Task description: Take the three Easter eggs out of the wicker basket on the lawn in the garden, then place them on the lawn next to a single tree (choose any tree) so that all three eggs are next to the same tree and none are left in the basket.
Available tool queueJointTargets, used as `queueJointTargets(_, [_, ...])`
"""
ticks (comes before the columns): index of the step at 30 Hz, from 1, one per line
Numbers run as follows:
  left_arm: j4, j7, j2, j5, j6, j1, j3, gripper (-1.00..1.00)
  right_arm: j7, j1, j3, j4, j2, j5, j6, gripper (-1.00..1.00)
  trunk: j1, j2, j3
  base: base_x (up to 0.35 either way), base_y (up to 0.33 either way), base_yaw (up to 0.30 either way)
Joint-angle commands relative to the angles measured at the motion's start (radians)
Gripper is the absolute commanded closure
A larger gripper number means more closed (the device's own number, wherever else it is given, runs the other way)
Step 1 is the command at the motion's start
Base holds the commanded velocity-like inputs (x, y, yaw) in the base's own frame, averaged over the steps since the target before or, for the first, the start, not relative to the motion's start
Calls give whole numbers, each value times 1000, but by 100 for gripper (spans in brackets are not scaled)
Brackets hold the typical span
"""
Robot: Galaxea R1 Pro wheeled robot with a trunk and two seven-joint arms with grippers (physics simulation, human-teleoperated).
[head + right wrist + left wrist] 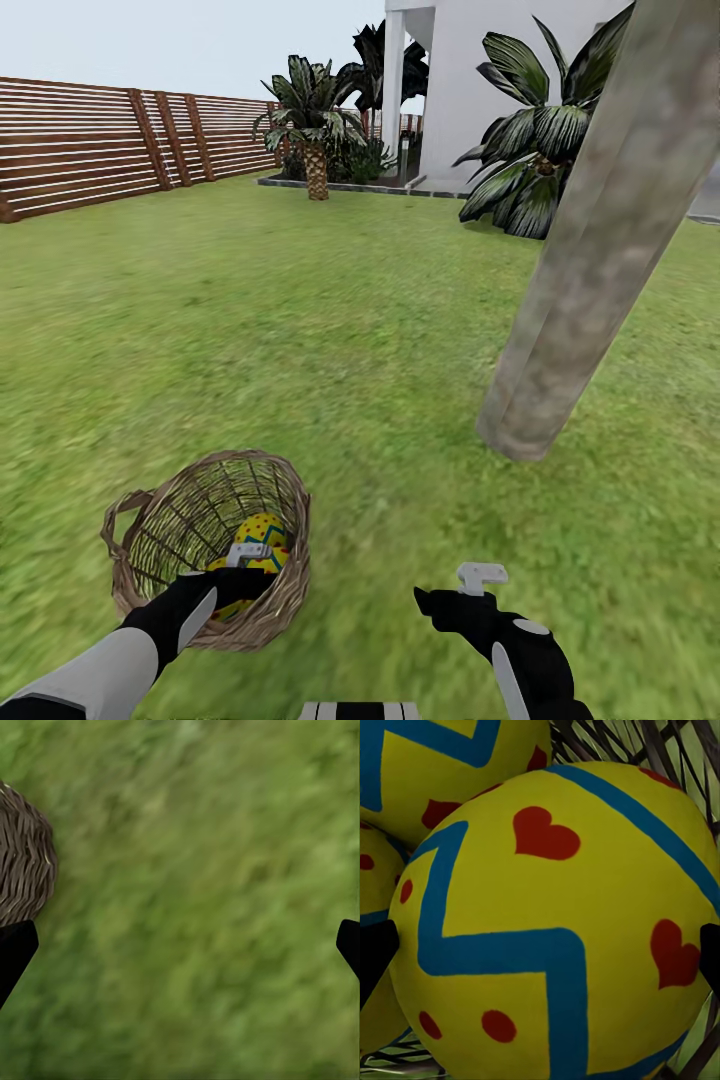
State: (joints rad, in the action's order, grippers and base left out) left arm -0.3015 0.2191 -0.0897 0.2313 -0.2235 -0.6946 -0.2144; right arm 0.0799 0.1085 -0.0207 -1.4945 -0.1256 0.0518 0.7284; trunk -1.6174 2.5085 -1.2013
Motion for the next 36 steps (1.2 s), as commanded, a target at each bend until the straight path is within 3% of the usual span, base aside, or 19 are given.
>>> queueJointTargets(1, [-2,0,-1,11,-6,0,-5,100,0,0,1,-1,0,5,5,-100,0,0,-1,-16,0,0])
queueJointTargets(27, [-2,1,-2,11,-7,0,-5,100,0,0,1,-1,0,5,5,-100,5,-2,38,-1,0,0])
queueJointTargets(36, [-2,2,-1,11,-7,0,-6,100,0,0,1,-1,-1,5,5,-100,9,-4,73,0,0,0])
